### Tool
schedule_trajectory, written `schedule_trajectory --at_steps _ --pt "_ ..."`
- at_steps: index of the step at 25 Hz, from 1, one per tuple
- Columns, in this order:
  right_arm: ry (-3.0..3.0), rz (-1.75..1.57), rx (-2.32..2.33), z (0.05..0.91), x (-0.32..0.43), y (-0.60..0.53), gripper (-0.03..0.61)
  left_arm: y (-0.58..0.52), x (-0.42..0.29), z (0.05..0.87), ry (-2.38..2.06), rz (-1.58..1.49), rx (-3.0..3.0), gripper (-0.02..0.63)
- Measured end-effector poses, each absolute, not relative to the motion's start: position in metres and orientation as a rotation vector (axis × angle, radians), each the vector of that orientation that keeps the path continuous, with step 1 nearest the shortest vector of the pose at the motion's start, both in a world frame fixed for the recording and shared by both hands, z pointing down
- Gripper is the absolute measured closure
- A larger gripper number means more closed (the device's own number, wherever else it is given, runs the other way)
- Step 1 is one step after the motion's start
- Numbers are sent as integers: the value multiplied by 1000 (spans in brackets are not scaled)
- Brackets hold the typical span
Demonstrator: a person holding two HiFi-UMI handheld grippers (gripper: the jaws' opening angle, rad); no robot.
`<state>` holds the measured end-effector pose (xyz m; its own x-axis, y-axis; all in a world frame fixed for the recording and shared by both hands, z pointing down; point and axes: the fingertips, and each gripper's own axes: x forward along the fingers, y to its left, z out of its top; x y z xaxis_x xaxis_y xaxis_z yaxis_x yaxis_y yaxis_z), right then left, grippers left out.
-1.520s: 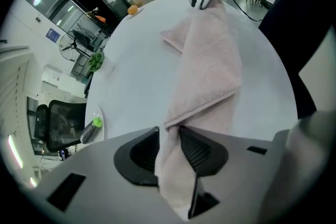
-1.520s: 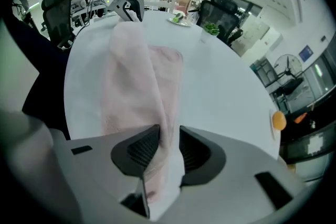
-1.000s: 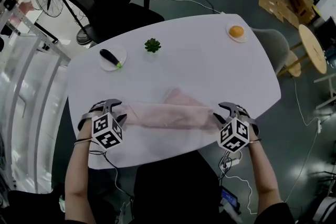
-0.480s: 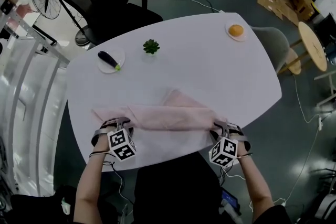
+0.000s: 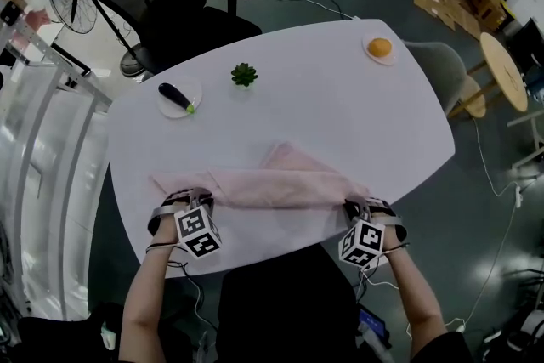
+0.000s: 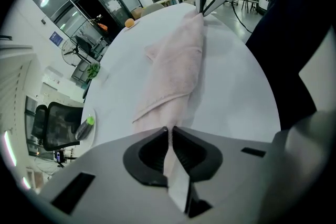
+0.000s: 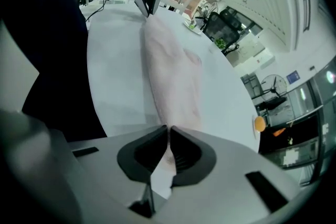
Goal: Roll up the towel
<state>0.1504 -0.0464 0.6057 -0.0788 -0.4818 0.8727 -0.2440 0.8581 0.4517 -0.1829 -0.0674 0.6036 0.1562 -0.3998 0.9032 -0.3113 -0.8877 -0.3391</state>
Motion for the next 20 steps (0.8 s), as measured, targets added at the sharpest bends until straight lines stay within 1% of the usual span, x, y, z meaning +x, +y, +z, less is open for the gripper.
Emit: schedule_trajectory --at_steps 8,15,20 --pt "-1700 -217 599 567 143 -31 554 -46 -188 569 671 -1801 -2320 577" --pt "-1703 -153 520 573 138 21 553 8 -195 574 538 -1836 -2364 577" --pt "-1707 -121 514 574 139 13 552 3 -194 575 539 -1841 -2366 577"
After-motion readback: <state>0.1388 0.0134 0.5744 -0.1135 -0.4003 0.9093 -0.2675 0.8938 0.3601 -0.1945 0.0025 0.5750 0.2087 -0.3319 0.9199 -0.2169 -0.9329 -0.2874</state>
